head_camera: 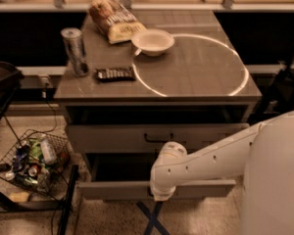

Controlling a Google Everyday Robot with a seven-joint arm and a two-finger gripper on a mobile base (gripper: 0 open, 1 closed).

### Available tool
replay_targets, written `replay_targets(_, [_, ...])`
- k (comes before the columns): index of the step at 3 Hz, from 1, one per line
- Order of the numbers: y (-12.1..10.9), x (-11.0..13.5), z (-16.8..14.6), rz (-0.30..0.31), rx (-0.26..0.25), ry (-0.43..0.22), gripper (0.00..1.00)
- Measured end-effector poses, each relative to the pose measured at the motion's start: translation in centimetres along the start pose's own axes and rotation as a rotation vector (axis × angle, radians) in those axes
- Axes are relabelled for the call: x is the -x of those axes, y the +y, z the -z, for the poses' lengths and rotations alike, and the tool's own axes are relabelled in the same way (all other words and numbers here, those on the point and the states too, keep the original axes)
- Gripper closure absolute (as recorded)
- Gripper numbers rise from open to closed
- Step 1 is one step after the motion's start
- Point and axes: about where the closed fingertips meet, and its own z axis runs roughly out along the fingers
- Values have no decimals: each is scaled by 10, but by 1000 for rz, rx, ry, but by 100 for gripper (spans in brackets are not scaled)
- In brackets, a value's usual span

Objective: Open middle drawer

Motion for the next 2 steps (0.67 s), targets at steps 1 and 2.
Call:
replay_targets(1, [0, 0, 0, 0, 0, 0, 100])
replay_targets(2, [0, 0, 0, 0, 0, 0, 100])
